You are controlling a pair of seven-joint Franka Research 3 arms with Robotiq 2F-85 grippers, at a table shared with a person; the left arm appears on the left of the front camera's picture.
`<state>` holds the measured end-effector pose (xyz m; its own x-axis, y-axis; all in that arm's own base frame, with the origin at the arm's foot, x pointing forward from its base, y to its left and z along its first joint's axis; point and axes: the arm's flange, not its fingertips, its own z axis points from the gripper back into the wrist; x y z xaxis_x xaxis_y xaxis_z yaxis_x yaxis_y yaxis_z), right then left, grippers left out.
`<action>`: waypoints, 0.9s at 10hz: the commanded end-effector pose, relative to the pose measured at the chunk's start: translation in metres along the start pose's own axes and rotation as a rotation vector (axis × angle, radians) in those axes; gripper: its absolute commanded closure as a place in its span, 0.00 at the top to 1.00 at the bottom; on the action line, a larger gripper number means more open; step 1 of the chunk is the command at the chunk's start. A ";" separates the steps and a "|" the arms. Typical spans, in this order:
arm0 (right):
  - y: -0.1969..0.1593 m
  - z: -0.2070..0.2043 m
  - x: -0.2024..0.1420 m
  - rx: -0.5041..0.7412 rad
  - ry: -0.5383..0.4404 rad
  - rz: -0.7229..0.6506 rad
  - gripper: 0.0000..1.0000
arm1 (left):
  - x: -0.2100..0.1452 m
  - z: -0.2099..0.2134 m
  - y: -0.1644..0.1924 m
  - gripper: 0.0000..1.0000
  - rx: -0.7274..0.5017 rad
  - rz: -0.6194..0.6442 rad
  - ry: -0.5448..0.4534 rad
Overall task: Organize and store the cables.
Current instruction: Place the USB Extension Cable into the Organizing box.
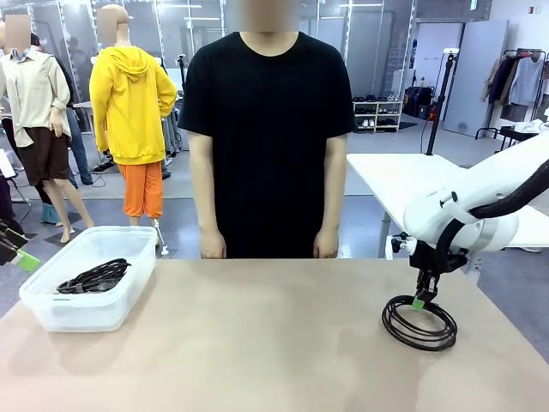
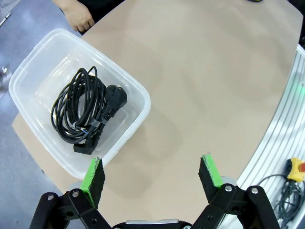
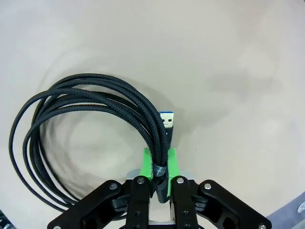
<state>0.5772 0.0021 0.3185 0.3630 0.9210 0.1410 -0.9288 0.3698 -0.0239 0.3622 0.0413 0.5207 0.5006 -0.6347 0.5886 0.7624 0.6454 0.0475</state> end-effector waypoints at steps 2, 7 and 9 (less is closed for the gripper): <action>0.019 0.052 0.041 0.056 0.036 -0.009 0.00 | 0.003 0.001 0.001 1.00 0.000 0.021 -0.002; 0.110 0.069 0.187 0.002 0.025 0.078 0.00 | 0.003 0.001 0.001 1.00 0.000 0.021 -0.002; 0.139 0.046 0.241 -0.014 0.034 0.160 0.00 | 0.003 0.001 0.001 1.00 0.000 0.021 -0.002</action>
<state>0.5150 0.2595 0.4036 0.2124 0.9691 0.1257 -0.9759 0.2170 -0.0233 0.3623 0.0411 0.5210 0.5004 -0.6349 0.5887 0.7624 0.6454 0.0479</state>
